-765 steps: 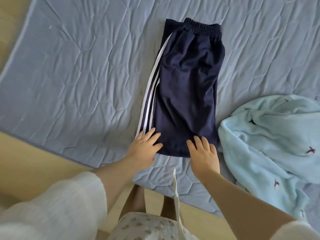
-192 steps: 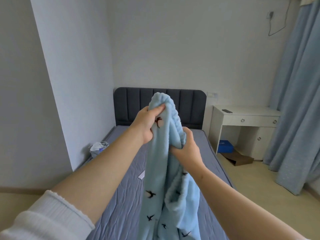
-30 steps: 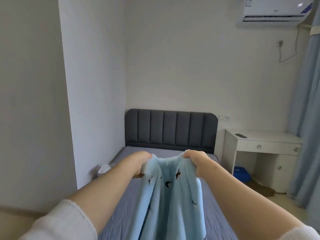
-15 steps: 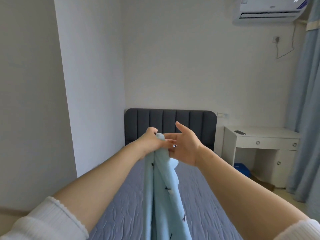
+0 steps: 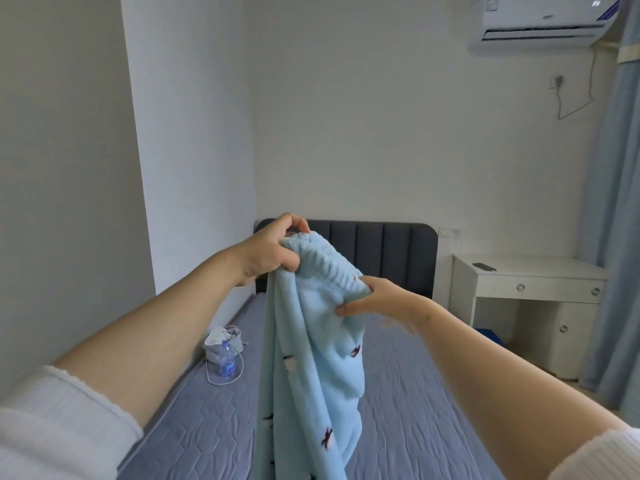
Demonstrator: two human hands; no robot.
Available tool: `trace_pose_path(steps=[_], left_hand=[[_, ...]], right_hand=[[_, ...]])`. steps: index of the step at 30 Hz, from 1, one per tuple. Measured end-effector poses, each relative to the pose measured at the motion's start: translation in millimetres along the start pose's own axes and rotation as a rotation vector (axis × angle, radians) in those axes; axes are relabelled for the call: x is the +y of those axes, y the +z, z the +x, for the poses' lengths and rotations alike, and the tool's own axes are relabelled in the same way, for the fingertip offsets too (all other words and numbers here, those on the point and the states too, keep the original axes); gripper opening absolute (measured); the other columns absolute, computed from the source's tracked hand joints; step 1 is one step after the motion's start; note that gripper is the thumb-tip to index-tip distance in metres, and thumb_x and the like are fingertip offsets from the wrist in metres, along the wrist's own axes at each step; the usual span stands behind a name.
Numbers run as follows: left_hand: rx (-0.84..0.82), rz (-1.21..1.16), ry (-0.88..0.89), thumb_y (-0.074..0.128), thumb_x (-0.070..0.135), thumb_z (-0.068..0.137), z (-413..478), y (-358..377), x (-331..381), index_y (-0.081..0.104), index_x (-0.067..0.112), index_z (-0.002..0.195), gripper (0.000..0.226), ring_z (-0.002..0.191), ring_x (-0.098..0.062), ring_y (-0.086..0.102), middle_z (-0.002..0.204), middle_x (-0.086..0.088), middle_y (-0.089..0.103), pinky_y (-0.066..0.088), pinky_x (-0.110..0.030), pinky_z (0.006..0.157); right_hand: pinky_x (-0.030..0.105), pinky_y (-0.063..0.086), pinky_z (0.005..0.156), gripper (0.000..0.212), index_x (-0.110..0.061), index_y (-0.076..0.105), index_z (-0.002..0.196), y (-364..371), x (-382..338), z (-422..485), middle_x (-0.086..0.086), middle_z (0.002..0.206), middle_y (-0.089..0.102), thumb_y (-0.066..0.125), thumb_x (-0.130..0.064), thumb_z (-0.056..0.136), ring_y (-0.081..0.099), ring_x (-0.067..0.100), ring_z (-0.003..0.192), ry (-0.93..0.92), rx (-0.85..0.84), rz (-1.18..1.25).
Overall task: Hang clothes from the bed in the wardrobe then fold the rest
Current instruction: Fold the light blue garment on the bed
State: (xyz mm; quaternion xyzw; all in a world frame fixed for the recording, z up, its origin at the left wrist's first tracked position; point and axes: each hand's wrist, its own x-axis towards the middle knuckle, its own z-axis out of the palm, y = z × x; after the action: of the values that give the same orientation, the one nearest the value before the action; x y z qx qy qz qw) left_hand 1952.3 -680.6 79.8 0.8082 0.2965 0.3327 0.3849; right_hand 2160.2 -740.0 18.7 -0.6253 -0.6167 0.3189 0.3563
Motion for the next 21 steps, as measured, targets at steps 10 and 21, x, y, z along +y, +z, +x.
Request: trace_pose_path(steps=[10, 21], left_hand=[[0.455, 0.778, -0.137, 0.063, 0.018, 0.076, -6, -22, -6, 0.040, 0.016, 0.120, 0.050, 0.093, -0.030, 0.056, 0.108, -0.010, 0.056, 0.045, -0.030, 0.071], [0.840, 0.186, 0.054, 0.053, 0.015, 0.087, -1, -34, 46, 0.060, 0.023, 0.099, 0.016, 0.090, -0.017, 0.054, 0.100, 0.005, 0.061, 0.046, -0.029, 0.078]], right_hand=[[0.026, 0.053, 0.068, 0.042, -0.019, 0.057, 0.098, -10, -42, -13, 0.002, 0.093, 0.063, 0.073, 0.006, 0.069, 0.061, 0.013, 0.080, -0.287, 0.485, 0.451], [0.017, 0.054, 0.055, 0.016, -0.021, 0.064, 0.080, -40, -89, -37, -0.006, 0.074, 0.069, 0.076, -0.012, 0.075, 0.066, 0.004, 0.063, -0.434, 0.578, 0.705]])
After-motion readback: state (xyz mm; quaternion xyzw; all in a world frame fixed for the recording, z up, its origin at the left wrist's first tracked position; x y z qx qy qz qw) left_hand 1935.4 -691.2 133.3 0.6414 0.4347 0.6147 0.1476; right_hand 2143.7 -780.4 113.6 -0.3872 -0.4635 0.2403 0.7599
